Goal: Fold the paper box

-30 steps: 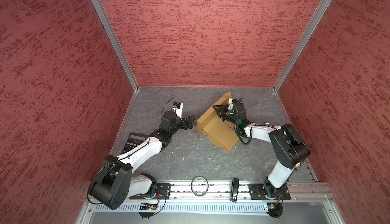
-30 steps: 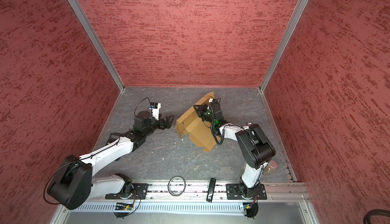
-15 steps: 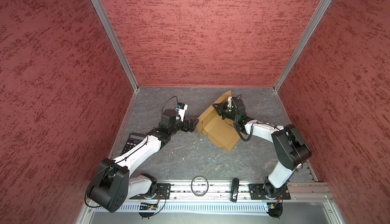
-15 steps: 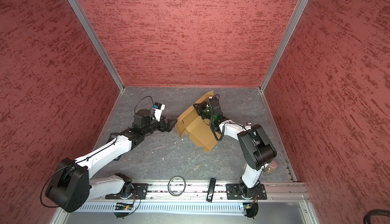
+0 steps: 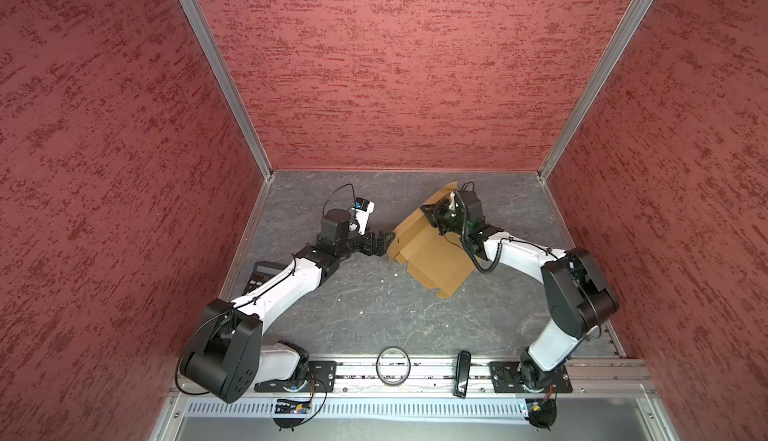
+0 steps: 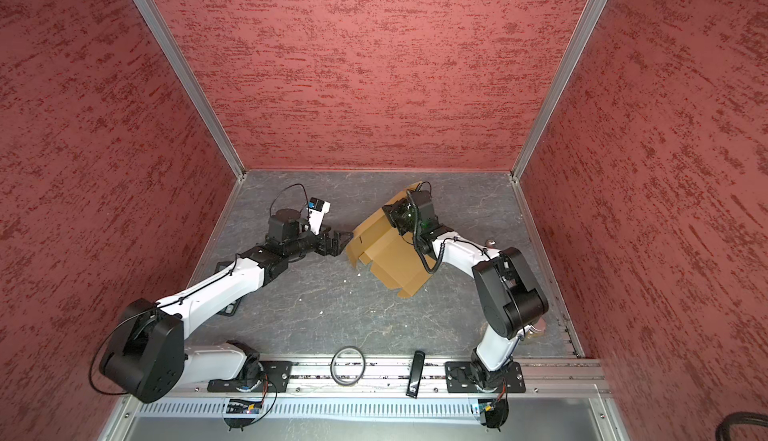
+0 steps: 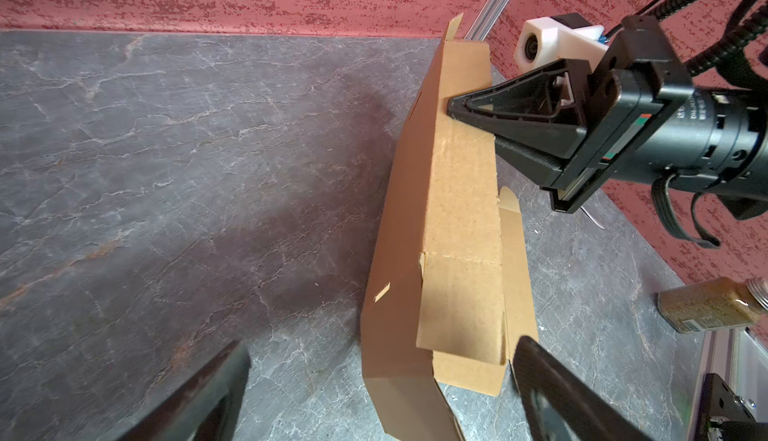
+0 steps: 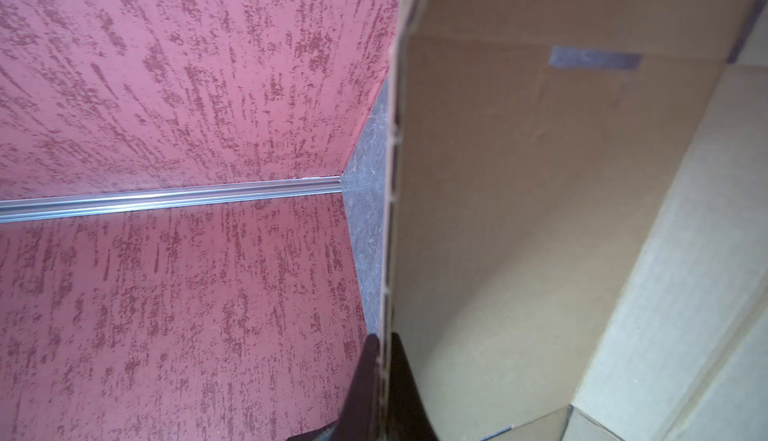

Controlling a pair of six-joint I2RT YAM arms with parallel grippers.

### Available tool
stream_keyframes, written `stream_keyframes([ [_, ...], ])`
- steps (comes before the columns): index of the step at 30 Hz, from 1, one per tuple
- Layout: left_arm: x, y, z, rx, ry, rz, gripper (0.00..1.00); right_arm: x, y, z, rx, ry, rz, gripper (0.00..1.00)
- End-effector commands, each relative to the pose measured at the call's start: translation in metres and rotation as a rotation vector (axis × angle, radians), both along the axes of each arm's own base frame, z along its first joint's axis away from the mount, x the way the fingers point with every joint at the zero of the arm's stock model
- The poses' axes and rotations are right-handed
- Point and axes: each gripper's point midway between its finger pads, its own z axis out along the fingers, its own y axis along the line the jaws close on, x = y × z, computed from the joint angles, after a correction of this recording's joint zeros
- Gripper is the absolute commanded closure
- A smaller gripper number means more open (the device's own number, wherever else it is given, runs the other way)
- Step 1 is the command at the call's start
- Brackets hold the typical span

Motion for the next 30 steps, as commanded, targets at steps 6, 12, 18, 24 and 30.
stream_keyframes([
  [6, 0.000, -0.006, -0.004, 0.004, 0.021, -0.044, 0.00, 0.009, -0.005, 0.025, 0.015, -0.025, -0.044, 0.94],
  [12, 0.004, -0.006, -0.016, 0.022, 0.045, -0.035, 0.00, 0.010, -0.004, 0.027, 0.016, -0.022, -0.042, 0.94],
  [18, 0.007, -0.002, -0.019, 0.036, 0.043, -0.015, 0.01, 0.009, -0.006, 0.026, 0.017, -0.020, -0.048, 0.94],
  [24, 0.011, 0.011, -0.023, 0.067, 0.043, 0.032, 0.01, 0.009, -0.006, 0.027, 0.019, -0.022, -0.048, 0.94],
  [30, 0.013, 0.018, -0.025, 0.086, 0.044, 0.052, 0.02, 0.009, -0.007, 0.029, 0.017, -0.027, -0.051, 0.94],
])
